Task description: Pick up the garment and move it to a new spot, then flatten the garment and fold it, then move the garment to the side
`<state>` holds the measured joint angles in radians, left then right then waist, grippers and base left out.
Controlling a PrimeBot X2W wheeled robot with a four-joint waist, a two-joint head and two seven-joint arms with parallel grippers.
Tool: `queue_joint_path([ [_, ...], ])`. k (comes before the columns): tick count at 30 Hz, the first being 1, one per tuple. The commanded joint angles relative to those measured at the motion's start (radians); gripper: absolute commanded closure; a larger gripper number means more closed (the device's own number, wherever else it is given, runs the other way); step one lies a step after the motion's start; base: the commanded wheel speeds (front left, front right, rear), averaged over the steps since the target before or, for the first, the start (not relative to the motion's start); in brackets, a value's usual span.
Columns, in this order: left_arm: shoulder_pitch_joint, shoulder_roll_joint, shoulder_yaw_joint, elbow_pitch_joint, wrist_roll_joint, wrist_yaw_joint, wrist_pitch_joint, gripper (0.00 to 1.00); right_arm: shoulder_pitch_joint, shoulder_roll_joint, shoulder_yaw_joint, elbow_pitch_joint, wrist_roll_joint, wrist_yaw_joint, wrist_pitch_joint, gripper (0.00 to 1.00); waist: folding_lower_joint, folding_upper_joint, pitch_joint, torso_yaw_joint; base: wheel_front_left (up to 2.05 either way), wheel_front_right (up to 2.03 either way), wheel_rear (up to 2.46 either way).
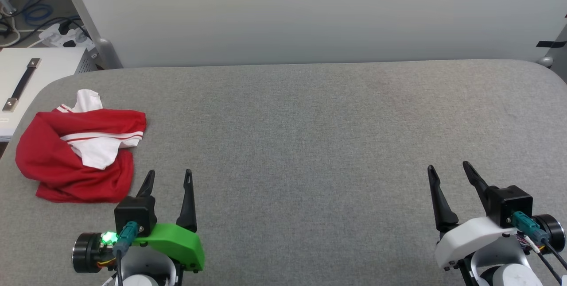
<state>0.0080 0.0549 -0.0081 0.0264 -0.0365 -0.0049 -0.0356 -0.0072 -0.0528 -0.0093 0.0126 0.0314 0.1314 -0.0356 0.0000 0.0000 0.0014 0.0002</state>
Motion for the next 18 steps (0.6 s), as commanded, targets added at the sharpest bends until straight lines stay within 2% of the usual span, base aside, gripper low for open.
queue_joint_path([
  [1,0.002,-0.001,-0.003,0.007,-0.012,-0.008,-0.010,0.00,0.002,0.001,0.000,0.003,0.011,0.000,-0.012,0.00,0.0000,0.0000,0.000,0.000,0.00,0.00,0.00],
  [18,0.006,-0.002,-0.015,-0.005,-0.037,-0.029,-0.050,0.00,0.005,0.001,0.012,-0.018,0.095,0.000,-0.051,0.00,0.0000,0.0000,0.001,0.004,0.00,0.00,0.00],
])
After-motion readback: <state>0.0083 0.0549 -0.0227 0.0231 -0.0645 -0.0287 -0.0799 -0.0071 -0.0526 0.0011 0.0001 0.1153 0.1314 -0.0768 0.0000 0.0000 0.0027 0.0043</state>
